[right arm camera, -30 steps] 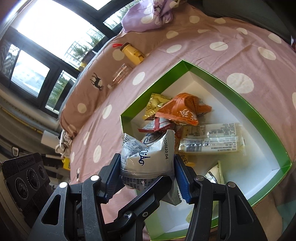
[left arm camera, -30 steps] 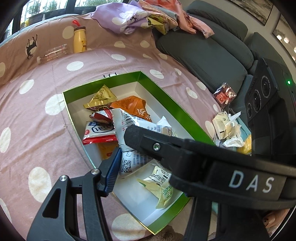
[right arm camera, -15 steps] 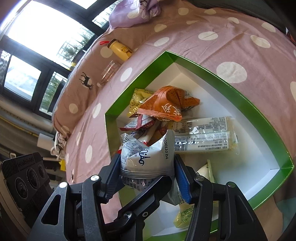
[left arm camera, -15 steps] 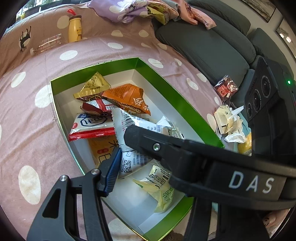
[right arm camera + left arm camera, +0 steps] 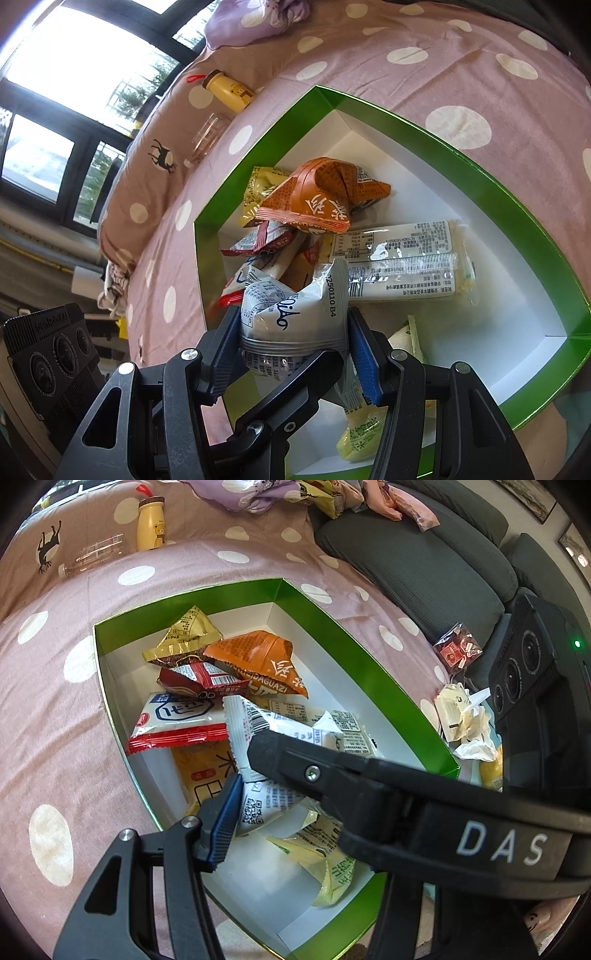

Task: Organize snacks
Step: 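Carry the pastry over the green box and lower it inside, then open the right gripper to release the pastry and withdraw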

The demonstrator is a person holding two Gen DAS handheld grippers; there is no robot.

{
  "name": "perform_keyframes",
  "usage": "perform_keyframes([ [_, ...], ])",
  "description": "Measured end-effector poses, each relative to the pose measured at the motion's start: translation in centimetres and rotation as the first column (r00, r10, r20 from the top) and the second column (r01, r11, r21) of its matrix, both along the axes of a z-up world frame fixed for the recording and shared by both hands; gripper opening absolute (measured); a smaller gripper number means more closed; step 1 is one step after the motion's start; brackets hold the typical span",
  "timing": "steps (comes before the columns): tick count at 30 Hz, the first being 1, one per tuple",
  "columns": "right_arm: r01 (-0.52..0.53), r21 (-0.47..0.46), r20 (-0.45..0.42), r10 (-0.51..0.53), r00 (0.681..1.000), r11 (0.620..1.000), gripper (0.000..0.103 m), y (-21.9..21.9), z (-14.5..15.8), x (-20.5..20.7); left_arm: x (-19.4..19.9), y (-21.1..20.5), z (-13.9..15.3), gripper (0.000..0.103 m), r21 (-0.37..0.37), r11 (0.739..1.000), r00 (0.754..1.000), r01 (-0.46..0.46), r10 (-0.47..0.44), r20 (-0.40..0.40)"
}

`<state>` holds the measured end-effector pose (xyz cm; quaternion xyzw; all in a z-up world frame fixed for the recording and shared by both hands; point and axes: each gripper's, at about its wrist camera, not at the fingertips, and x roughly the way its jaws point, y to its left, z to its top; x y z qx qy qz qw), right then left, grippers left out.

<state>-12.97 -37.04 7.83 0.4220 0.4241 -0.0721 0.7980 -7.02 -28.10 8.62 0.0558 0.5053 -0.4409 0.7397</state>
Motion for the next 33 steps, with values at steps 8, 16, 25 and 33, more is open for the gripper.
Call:
perform_keyframes([
  [8, 0.009, 0.002, -0.001, -0.009, 1.000, 1.000, 0.058, -0.1, 0.1, -0.2, 0.1, 0.1, 0.1, 0.057, -0.006, 1.000, 1.000, 0.000, 0.000, 0.001],
  [16, 0.077, -0.123, 0.004, -0.077, 0.997, 0.989, 0.068, -0.4, 2.2, -1.5, -0.1, 1.3, 1.9, 0.079, -0.011, 0.999, 0.998, -0.033, 0.034, 0.044],
  [25, 0.154, -0.215, 0.082, -0.140, 0.987, 0.964, 0.081, -0.1, 5.8, -3.3, 0.0, 4.3, 5.6, 0.087, -0.065, 0.990, 0.986, -0.128, 0.134, 0.101],
  [33, 0.177, -0.276, 0.103, -0.154, 0.983, 0.945, 0.086, 1.1, 7.4, -3.4, -0.5, 6.0, 7.2, 0.088, -0.061, 0.986, 0.974, -0.156, 0.164, 0.156],
])
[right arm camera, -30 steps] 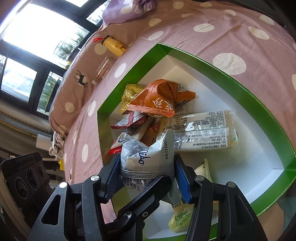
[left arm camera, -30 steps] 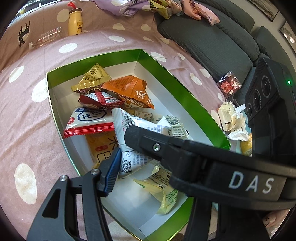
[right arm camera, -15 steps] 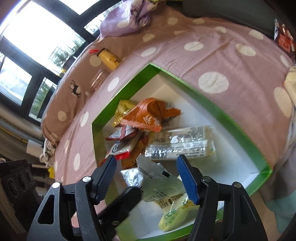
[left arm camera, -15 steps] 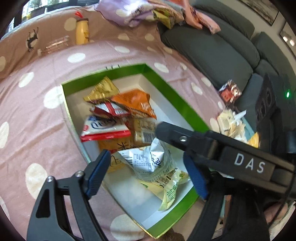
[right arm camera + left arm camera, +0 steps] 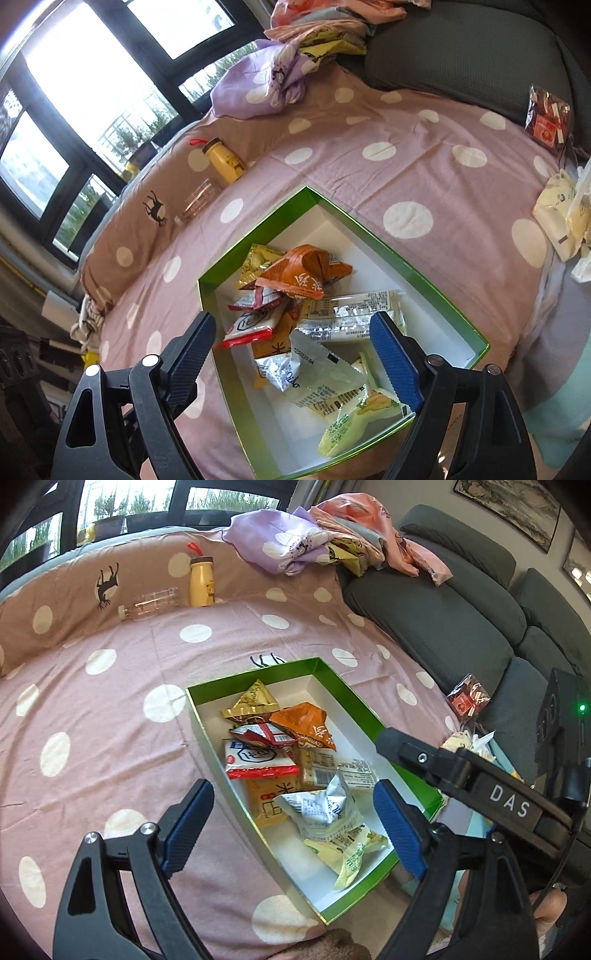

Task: Organize snacks
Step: 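Open the right gripper to release the pastry and withdraw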

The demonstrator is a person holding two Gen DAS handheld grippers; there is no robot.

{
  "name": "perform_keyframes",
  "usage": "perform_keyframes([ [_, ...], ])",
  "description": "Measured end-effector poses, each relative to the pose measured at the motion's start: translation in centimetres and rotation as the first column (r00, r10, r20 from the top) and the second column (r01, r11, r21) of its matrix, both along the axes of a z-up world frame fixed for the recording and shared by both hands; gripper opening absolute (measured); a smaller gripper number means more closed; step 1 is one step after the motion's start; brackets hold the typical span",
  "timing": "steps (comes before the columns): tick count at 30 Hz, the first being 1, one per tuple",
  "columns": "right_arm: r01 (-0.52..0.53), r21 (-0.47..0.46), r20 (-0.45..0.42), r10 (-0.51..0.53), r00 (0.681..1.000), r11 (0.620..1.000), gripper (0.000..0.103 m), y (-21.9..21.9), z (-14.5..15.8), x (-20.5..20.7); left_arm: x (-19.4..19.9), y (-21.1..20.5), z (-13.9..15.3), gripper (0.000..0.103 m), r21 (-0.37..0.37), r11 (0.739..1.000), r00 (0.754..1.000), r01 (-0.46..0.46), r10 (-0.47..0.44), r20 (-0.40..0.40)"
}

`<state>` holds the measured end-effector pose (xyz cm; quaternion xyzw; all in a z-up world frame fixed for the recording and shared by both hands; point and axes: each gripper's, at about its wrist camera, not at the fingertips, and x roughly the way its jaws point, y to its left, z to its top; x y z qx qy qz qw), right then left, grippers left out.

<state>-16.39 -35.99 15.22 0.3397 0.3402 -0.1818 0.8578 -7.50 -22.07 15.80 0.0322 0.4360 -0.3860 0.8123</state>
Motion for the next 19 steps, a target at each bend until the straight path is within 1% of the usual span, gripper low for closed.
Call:
perform_keyframes([
  [7, 0.027, -0.029, -0.008, -0.027, 1.000, 0.999, 0.086, 0.6, 0.4, -0.2, -0.1, 0.8, 0.3, 0.088, -0.018, 1.000, 1.000, -0.016, 0.016, 0.001],
  [13, 0.060, -0.038, -0.036, -0.061, 0.997, 0.997, 0.086, 0.4, 0.3, -0.2, 0.0, 1.2, 0.3, 0.088, -0.025, 0.999, 1.000, -0.021, 0.021, -0.002],
  [19, 0.075, -0.043, -0.045, -0.077, 0.996, 0.996, 0.086, 0.6, 0.3, 0.0, 0.0, 1.4, 0.2, 0.088, -0.033, 0.999, 1.000, -0.016, 0.016, -0.007],
])
